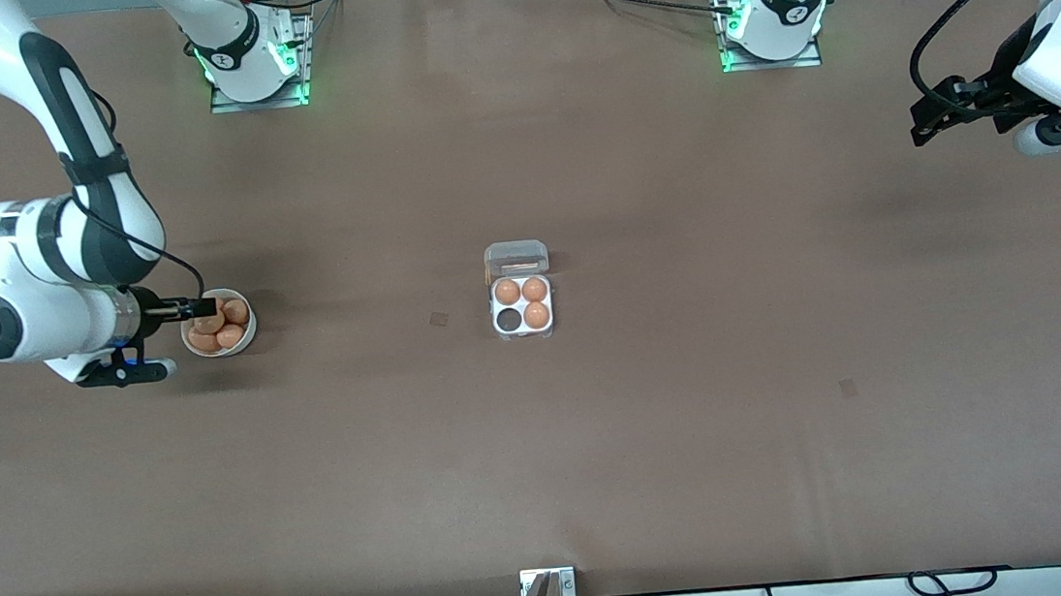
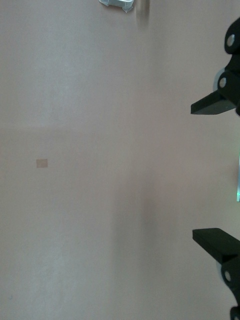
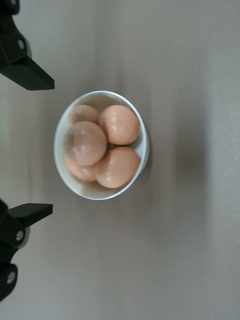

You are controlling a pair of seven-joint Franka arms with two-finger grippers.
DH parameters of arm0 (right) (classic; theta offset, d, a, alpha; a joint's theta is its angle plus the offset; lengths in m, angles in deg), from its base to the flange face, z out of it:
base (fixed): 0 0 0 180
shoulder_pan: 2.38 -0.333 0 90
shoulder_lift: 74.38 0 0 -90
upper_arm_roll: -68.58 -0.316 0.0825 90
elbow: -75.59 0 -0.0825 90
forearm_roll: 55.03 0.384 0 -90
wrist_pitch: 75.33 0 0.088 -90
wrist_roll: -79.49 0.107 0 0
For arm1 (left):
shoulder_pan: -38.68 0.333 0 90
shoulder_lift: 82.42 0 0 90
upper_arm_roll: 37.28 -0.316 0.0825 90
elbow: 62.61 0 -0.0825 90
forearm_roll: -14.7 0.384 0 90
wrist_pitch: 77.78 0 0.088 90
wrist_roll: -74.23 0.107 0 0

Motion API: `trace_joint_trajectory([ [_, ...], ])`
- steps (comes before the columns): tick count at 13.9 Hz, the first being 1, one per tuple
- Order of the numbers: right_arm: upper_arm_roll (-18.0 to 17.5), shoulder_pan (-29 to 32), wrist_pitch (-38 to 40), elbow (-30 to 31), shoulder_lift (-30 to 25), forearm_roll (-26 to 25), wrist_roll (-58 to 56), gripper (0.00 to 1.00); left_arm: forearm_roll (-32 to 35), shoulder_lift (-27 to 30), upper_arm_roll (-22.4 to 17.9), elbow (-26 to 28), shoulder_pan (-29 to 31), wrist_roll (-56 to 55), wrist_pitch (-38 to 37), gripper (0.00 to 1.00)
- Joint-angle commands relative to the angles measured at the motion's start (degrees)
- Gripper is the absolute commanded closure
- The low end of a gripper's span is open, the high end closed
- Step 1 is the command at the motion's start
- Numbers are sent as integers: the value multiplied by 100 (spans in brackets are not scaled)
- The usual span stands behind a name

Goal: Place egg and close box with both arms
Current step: 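Move the right gripper over the white egg bowl and lower it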

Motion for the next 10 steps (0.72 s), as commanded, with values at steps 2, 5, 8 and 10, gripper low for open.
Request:
trace_joint_trajectory([
  [2,-27,38,-237,-28,192,12,67,0,79,-75,32,-153,17,43,-44,0],
  [5,-27,30,-246,-46,237,20,137,3,79,-75,32,-153,17,43,-44,0],
  [8,-27,30,-369,-55,351,20,147,11,70,-75,32,-153,8,43,-44,0],
  [10,-27,38,-378,-63,360,20,147,27,70,-75,32,-153,17,43,-44,0],
])
